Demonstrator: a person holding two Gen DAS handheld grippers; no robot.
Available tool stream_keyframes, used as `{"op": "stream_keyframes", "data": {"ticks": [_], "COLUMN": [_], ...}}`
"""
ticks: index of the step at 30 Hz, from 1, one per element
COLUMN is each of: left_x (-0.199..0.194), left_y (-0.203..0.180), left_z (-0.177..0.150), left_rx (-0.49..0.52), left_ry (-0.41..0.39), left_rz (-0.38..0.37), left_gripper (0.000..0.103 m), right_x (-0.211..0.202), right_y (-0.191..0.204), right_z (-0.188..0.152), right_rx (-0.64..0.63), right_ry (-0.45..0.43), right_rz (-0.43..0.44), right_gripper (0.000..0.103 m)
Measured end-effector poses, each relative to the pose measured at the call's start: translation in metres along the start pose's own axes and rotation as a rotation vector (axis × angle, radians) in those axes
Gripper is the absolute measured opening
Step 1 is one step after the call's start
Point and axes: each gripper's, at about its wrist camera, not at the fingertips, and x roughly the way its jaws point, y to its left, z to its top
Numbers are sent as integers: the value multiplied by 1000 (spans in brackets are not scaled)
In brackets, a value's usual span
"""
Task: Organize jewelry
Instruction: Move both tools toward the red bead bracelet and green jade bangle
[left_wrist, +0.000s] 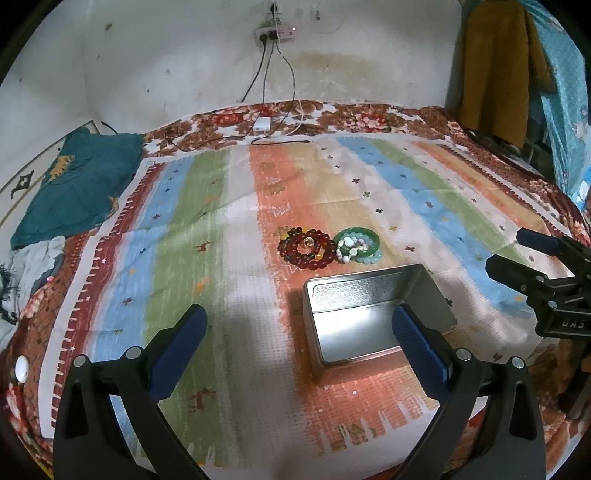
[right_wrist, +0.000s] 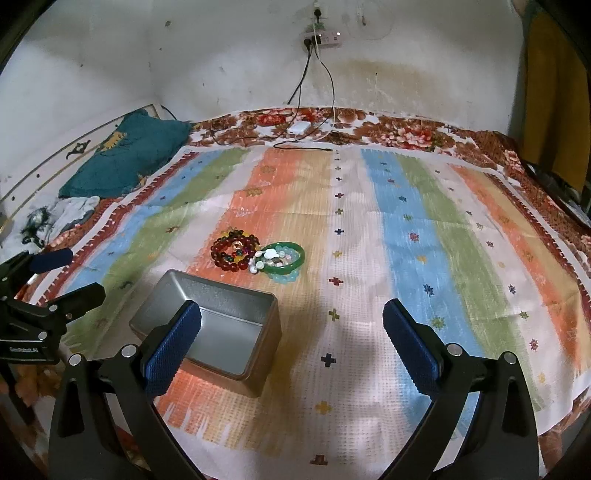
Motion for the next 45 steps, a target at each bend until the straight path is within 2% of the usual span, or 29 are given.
{"op": "stream_keyframes", "data": {"ticks": [25,30,31,45], "left_x": [-2,-1,1,18], "left_y": [8,18,7,3], "left_z": [11,13,13,19], "left_rx": [-23,-36,-32,-22], "left_ry": [-3,4,6,64], "left_rz": [2,-7,-6,16], "left_gripper": [97,97,97,97], "right_x": [2,5,6,22], "right_y": [-2,-5,-5,-3], "right_z": [-1,-2,-1,13], "right_rx": [4,6,7,16], "right_ry": [14,24,26,66], "right_rz": [-9,-6,-5,4], "right_gripper": [101,101,101,101]}}
